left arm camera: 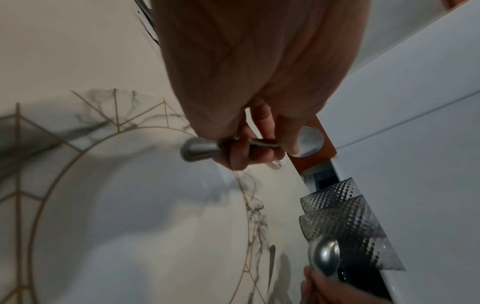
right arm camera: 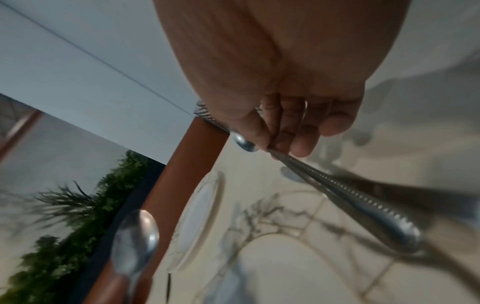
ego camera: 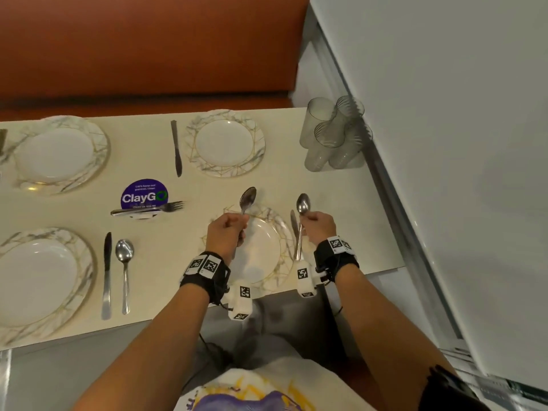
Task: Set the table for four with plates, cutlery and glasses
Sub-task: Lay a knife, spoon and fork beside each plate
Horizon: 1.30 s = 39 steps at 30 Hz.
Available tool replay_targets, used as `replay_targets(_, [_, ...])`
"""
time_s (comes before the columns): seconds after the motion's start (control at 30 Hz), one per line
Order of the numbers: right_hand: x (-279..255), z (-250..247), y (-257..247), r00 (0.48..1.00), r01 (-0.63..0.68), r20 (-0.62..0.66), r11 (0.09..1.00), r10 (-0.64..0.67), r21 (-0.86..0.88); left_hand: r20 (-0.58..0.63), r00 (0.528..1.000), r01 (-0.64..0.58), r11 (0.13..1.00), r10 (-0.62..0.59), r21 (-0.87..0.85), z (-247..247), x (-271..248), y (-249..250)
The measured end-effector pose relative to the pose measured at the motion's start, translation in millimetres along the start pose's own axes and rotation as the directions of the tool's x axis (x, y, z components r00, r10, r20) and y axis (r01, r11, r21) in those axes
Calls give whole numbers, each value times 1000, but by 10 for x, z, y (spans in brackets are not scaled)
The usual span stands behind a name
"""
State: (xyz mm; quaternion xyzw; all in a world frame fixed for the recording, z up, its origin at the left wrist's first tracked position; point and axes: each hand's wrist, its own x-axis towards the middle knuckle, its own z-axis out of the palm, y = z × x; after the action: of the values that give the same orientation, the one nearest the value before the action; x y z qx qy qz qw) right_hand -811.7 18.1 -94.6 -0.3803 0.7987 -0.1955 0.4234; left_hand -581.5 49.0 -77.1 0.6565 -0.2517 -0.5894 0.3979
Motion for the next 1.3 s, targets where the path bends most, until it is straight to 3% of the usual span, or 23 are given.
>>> replay_targets(0.3, [65, -167, 345, 1000, -8, -15, 972, 5, -234, -76, 994, 62, 990, -72, -129, 59, 43, -77])
replay_targets(0.57, [85, -182, 478, 999, 18, -41, 961, -31, -276, -76, 995, 53, 988, -64, -142, 92, 32, -90])
replay_targets(1.03, [47, -181, 517, 996, 35, -76, 971, -55, -238, -40, 999, 1, 995, -5, -96, 20, -63, -102])
replay_targets(1.17, [-1, -174, 378, 983, 104, -130, 979, -128, -177, -30, 1000, -7, 998, 5, -70, -12, -72, -87])
replay_targets(1.3, [-82, -95, 75, 963, 237, -105, 965, -249, -111, -11, 1000, -2, 999, 2, -50, -27, -90, -30])
